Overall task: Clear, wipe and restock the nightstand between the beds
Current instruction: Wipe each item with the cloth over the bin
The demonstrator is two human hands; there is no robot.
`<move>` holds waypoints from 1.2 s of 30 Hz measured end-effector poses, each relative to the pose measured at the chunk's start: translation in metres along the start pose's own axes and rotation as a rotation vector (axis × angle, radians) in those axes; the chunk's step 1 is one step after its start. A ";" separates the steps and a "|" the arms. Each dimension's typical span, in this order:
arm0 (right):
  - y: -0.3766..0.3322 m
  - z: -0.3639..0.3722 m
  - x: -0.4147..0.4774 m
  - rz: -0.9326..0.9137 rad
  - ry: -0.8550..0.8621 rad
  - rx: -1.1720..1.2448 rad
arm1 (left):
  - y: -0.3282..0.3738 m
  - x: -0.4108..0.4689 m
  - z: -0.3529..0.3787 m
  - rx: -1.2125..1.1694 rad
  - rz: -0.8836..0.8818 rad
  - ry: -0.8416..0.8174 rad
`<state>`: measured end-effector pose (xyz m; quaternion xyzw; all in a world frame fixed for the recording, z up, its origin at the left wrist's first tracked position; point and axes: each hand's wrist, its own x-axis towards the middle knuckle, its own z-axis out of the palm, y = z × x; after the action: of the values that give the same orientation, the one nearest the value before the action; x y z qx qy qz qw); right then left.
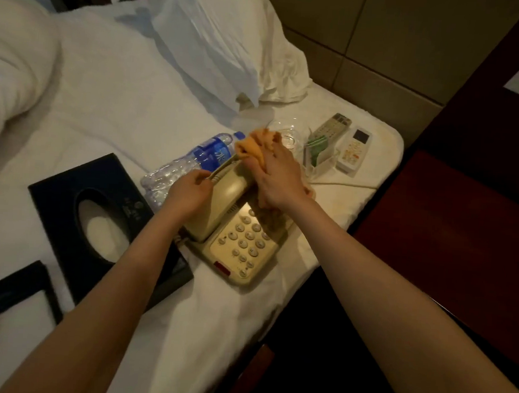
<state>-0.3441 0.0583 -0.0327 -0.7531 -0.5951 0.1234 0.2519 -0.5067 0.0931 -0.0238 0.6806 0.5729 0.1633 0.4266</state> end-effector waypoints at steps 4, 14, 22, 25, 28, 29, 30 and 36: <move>-0.007 0.018 0.007 -0.157 -0.143 -0.168 | -0.015 -0.004 -0.009 -0.108 -0.010 -0.079; -0.035 0.027 -0.034 -0.140 -0.102 -0.131 | -0.023 0.000 -0.010 -0.283 -0.043 -0.186; -0.047 0.051 -0.070 -0.376 -0.127 -0.355 | -0.021 0.000 -0.021 -0.884 -0.197 -0.104; -0.048 0.041 -0.055 -0.296 -0.172 -0.371 | -0.022 -0.003 -0.024 -0.933 -0.195 -0.100; -0.059 0.033 -0.032 -0.149 -0.143 -0.362 | -0.023 -0.003 -0.028 -0.943 -0.219 -0.070; -0.063 0.030 -0.023 -0.115 -0.145 -0.376 | -0.024 -0.001 -0.028 -0.897 -0.226 -0.053; -0.066 0.026 -0.014 -0.076 -0.155 -0.407 | -0.024 0.000 -0.027 -0.809 -0.225 -0.045; -0.081 0.019 0.021 0.111 -0.350 -0.735 | -0.023 -0.001 -0.028 0.164 0.015 -0.240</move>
<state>-0.4151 0.0960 -0.0034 -0.7917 -0.5917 0.0421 -0.1460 -0.5420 0.1026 -0.0246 0.7322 0.5240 0.0363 0.4336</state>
